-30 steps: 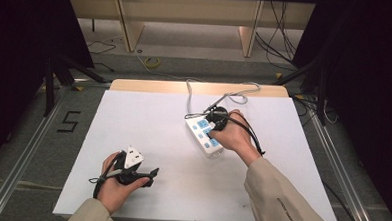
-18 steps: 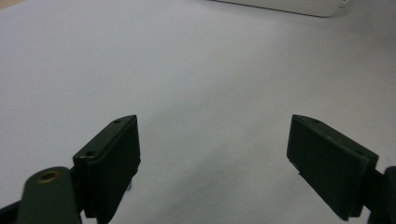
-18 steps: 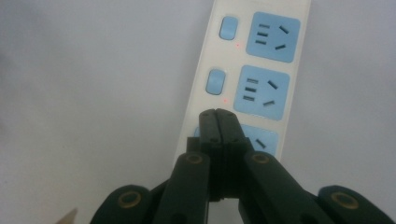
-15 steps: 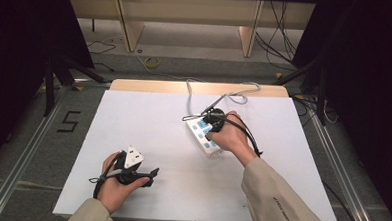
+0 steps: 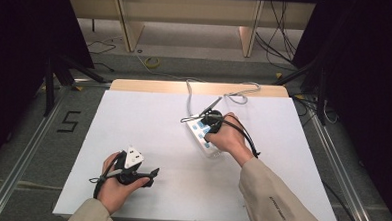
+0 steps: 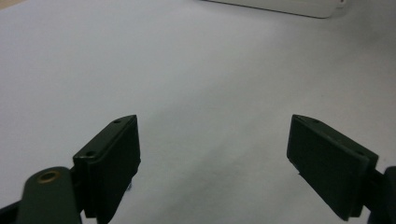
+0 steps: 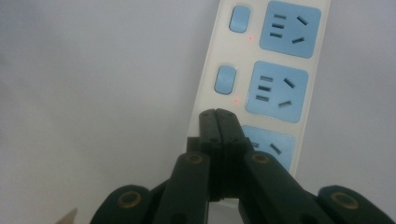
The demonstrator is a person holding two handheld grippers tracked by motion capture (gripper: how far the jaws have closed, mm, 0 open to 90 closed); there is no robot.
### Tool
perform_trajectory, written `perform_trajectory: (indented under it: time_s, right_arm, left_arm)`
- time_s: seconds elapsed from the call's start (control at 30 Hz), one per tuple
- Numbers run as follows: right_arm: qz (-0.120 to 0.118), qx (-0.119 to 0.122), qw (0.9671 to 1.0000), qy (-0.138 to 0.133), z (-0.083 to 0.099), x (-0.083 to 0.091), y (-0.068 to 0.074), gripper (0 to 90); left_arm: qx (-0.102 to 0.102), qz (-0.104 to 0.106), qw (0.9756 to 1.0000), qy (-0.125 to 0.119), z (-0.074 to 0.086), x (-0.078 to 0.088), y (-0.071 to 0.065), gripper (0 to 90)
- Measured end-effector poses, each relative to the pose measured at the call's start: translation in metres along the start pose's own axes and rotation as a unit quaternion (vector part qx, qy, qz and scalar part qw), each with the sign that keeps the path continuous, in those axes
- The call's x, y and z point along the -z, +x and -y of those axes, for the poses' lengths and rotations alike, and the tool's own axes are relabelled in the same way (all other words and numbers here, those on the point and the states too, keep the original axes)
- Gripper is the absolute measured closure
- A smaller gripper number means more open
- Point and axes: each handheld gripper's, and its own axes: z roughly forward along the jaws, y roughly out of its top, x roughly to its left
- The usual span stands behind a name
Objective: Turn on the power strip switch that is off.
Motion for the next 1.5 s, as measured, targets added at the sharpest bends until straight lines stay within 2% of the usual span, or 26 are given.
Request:
perform_trajectory:
  time_s: [0.5, 0.73, 1.5]
  right_arm:
    - [-0.003, 0.001, 0.9999, 0.012, -0.001, -0.008, 0.002, 90.0]
    - [0.005, 0.0, 0.9999, 0.016, -0.001, -0.011, 0.001, 90.0]
    - [0.005, -0.004, 0.9999, 0.015, 0.001, -0.013, 0.003, 90.0]
  left_arm:
    - [-0.001, 0.0, 1.0, 0.0, 0.0, 0.0, 0.0, 17.1]
    - [-0.001, 0.0, 1.0, 0.0, 0.0, 0.0, 0.0, 17.1]
    - [-0.003, -0.002, 1.0, 0.0, -0.001, 0.001, -0.001, 17.1]
